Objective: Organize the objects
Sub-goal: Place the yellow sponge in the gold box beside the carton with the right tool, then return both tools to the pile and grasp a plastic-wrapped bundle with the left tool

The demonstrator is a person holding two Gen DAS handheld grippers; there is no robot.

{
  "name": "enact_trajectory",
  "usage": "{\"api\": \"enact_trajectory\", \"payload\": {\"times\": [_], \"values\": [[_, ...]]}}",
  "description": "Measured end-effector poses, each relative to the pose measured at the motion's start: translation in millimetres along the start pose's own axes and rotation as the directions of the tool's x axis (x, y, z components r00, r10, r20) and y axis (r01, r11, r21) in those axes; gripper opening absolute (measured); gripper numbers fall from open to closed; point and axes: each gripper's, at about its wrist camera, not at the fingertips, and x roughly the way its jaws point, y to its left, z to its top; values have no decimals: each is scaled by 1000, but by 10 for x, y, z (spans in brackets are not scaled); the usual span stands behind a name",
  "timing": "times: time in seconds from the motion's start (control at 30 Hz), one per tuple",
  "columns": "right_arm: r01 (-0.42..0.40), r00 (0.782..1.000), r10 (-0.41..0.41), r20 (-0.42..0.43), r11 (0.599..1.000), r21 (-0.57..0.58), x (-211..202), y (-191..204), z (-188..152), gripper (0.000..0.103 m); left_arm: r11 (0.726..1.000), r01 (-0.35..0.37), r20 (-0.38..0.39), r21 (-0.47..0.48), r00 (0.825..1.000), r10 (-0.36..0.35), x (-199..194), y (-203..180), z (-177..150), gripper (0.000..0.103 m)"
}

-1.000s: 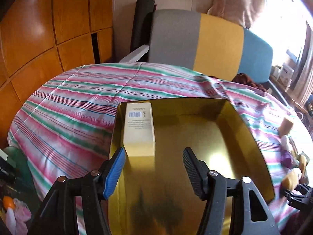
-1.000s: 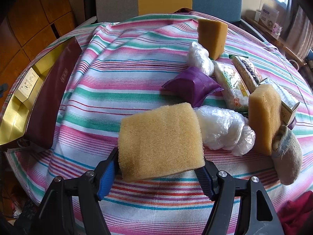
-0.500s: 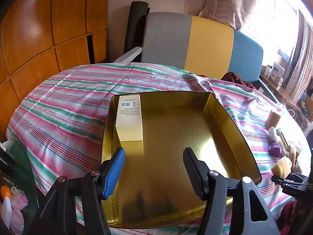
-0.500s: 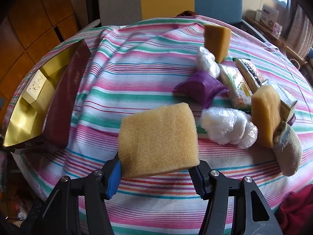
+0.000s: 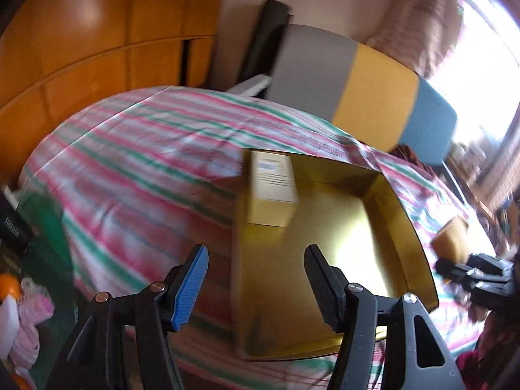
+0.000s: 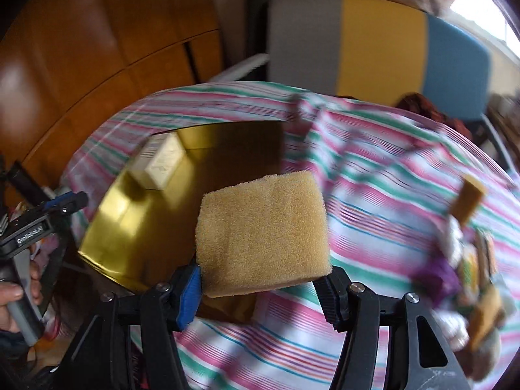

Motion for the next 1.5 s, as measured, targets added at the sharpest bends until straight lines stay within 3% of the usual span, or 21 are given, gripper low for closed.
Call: {"api": "enact_trajectory", "payload": {"times": [0.1,0.23,0.57,0.63,0.93,1.3,1.5], "values": [[-86,996,82,-41,991,-105,300,385,171,62,997,-16,-16,-74,1000,15,-17,275,5,62],[-144,985,125,-117,975,-168,710,851,282,62,991,-27,-18,-132,1000,25,-24,502,-2,62],[-199,961,135,-241,943,-265,1495,1650,493,65,988,-10,-37,-153,999,4,59,586,-23,62],[-220,958,153,-243,935,-278,1551,1734,517,74,988,-9,-37,-152,999,4,57,582,-27,62],[-239,965,208,-162,950,-203,1251,1506,477,103,992,6,-46,-128,999,-12,103,463,-68,62],[-148,989,144,-35,974,-172,694,1183,247,103,996,80,-63,-30,995,-82,79,70,-148,62],[-117,993,120,19,988,-103,407,852,121,103,993,115,-65,28,991,-113,43,-184,-176,68]]}}
